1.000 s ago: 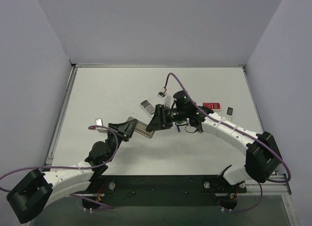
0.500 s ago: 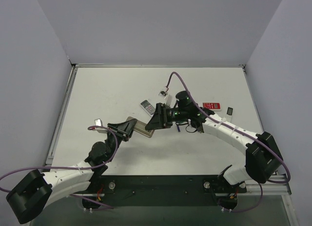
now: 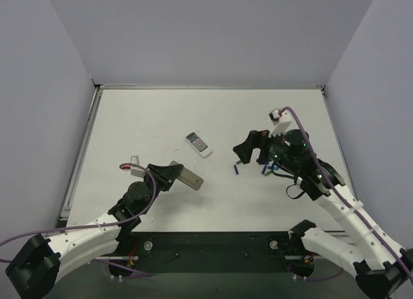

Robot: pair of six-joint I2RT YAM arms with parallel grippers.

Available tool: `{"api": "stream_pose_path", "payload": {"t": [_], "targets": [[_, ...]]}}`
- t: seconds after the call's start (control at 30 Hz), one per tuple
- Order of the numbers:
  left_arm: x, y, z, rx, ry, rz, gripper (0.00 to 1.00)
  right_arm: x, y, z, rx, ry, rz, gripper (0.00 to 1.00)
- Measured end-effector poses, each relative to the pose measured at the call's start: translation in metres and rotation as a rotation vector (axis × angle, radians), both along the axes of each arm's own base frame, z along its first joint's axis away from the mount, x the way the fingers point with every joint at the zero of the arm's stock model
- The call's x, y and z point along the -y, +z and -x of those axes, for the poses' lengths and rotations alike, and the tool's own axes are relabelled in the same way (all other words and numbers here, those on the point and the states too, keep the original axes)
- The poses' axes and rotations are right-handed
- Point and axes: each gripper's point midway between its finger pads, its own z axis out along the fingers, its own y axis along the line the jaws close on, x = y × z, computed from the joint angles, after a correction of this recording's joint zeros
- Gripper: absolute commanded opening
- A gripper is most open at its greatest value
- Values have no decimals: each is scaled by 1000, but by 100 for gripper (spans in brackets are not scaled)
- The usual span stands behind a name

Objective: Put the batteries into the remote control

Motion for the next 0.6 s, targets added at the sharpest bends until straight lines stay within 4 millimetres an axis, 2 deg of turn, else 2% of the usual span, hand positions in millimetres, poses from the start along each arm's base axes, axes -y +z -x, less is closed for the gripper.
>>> {"api": "stream_pose_path", "payload": {"t": [0.13,0.33,0.47,0.6], "targets": [[1,-8,-9,-43,-7,-165,0,54,14,8,149,-195,49,100],[0,-1,-36,-88,-48,-452,0,121,11,30,286,-424,102,100],[-16,-7,-62,-168,-84,-699,0,154,7,41,330,-546,127,99],[-43,-22,-78,-260,-114,-964,0,172,3,46,345,-612,160,99]]}}
